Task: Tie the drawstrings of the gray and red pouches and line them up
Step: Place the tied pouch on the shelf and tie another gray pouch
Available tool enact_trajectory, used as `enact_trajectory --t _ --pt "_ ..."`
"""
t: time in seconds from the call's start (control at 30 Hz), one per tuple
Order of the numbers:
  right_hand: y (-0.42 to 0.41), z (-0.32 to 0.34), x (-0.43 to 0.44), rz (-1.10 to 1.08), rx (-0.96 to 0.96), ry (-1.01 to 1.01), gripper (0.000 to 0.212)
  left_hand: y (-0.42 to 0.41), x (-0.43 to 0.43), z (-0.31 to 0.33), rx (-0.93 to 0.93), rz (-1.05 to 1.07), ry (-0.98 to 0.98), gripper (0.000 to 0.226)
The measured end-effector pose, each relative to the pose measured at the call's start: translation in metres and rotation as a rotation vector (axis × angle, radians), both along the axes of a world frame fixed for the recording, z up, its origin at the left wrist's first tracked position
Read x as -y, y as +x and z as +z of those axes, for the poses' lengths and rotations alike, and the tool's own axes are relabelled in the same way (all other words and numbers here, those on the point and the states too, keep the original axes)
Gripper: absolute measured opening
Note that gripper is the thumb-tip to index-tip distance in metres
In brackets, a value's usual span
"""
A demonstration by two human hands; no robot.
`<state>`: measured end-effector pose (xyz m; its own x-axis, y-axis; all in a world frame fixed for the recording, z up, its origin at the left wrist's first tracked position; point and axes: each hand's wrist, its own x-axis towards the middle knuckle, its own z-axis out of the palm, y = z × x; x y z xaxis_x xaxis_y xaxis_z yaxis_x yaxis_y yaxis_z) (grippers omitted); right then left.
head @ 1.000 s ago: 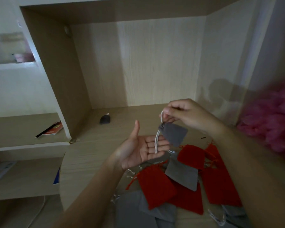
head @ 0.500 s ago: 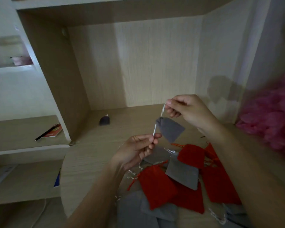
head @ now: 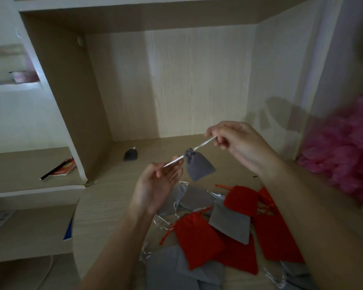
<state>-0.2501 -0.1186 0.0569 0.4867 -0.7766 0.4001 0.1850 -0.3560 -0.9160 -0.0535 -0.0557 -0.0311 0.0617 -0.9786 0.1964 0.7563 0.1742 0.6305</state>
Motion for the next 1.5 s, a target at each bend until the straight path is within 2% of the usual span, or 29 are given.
enact_trajectory --t 0.07,0.13,0.2,0.27,0.33,0.43,0.47,0.6,0.77,0.97,1.03,1.17,1.3,1.5 --pt "0.012 -0.005 -0.008 0.173 0.078 0.145 0.034 0.0 -0.001 0.0 -0.082 -0.008 -0.001 0.042" --pt "0.024 -0.012 -0.014 0.288 0.084 0.193 0.025 -0.001 -0.001 0.0 -0.09 -0.011 -0.002 0.042" --pt "0.033 -0.021 -0.016 0.339 0.027 0.153 0.011 0.0 0.001 -0.002 -0.015 -0.022 0.0 0.038" --pt "0.038 -0.028 -0.016 0.341 -0.039 0.097 0.007 -0.002 0.002 -0.003 0.133 -0.033 -0.003 0.04" --pt "0.041 -0.033 -0.016 0.291 -0.093 0.047 0.011 -0.004 0.003 -0.005 0.276 -0.011 -0.005 0.054" --pt "0.043 -0.035 -0.019 0.161 -0.16 -0.017 0.019 -0.004 0.003 -0.005 0.317 0.007 -0.007 0.058" --pt "0.043 -0.035 -0.019 0.126 -0.176 -0.035 0.02 -0.002 0.004 -0.006 0.317 0.015 0.0 0.055" --pt "0.047 -0.037 -0.021 0.069 -0.176 -0.093 0.01 -0.005 0.002 -0.005 0.415 0.103 -0.008 0.015" --pt "0.051 -0.044 -0.019 -0.082 -0.253 -0.248 0.008 -0.008 0.003 -0.005 0.425 0.195 0.047 0.024" --pt "0.051 -0.048 -0.019 -0.311 -0.376 -0.462 0.015 -0.011 0.003 -0.004 0.401 0.179 0.023 0.027" --pt "0.051 -0.048 -0.02 -0.339 -0.417 -0.536 0.014 -0.011 0.002 -0.005 0.414 0.206 0.02 0.028" --pt "0.051 -0.05 -0.024 -0.377 -0.503 -0.685 0.018 -0.016 -0.002 -0.007 0.59 0.307 0.016 0.032" --pt "0.055 -0.054 -0.028 -0.356 -0.567 -0.756 0.02 -0.014 -0.001 -0.008 0.624 0.387 0.077 0.031" --pt "0.058 -0.058 -0.027 -0.383 -0.531 -0.731 0.027 -0.017 0.002 -0.004 0.521 0.392 0.127 0.029"
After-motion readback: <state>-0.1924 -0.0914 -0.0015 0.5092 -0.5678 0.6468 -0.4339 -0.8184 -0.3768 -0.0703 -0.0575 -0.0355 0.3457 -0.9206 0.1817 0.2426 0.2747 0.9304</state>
